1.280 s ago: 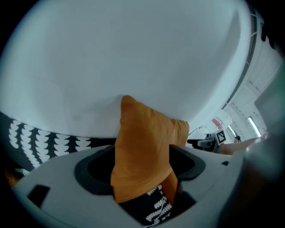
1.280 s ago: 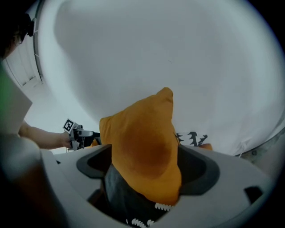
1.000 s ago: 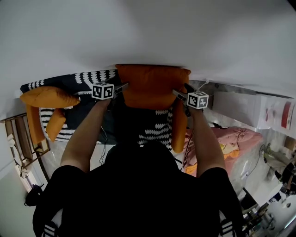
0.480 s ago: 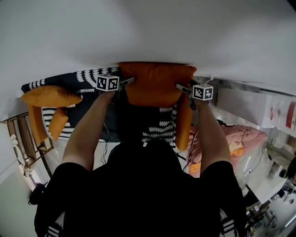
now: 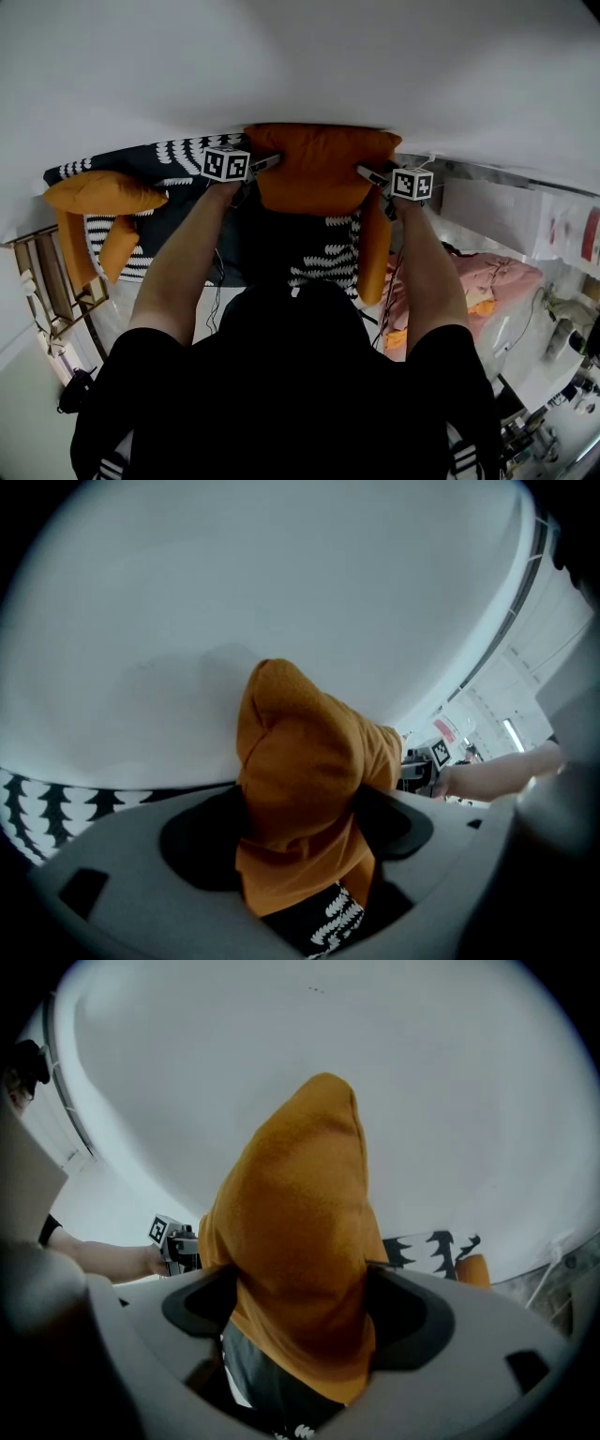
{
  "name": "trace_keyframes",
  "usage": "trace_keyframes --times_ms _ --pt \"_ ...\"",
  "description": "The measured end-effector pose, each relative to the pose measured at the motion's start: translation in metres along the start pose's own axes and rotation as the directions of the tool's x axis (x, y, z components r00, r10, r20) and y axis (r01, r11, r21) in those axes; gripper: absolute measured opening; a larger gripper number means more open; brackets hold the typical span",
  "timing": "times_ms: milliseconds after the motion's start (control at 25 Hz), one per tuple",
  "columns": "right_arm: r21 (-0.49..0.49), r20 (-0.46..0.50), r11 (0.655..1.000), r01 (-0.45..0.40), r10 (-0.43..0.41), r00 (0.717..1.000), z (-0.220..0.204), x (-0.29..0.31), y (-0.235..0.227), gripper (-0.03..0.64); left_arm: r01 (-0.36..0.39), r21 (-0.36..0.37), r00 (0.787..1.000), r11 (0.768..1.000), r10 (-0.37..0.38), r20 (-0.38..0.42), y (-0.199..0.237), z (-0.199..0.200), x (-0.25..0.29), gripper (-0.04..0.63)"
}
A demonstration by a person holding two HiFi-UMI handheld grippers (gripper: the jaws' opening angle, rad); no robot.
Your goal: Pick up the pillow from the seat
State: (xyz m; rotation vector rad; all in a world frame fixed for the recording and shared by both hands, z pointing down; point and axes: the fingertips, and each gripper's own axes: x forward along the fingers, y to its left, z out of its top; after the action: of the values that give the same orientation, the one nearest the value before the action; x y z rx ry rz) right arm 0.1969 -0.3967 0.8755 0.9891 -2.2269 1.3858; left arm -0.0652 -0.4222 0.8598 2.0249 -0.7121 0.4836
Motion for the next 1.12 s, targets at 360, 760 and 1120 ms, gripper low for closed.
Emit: trace_keyframes --times_ms 360,760,1120 --pt "0.02 0.03 1.0 -0.013 0.013 0.999 0.001 -0.002 0.016 0.38 0.016 -0.006 1.0 1.0 -0.016 0.005 -0.013 -0.001 -0.005 0.337" --pt "0.04 0.074 0.998 -0.049 0.046 0.996 0.005 -0.012 0.037 0.347 0.038 -0.05 0.998 0.998 -0.036 0.048 -0.026 -0.003 -0.019 0.302" --pt "0.064 0.112 0.995 -0.074 0.066 0.991 0.009 -0.033 0.058 0.328 0.051 -0.036 0.996 0.998 -0.048 0.075 -0.041 0.003 -0.033 0.291"
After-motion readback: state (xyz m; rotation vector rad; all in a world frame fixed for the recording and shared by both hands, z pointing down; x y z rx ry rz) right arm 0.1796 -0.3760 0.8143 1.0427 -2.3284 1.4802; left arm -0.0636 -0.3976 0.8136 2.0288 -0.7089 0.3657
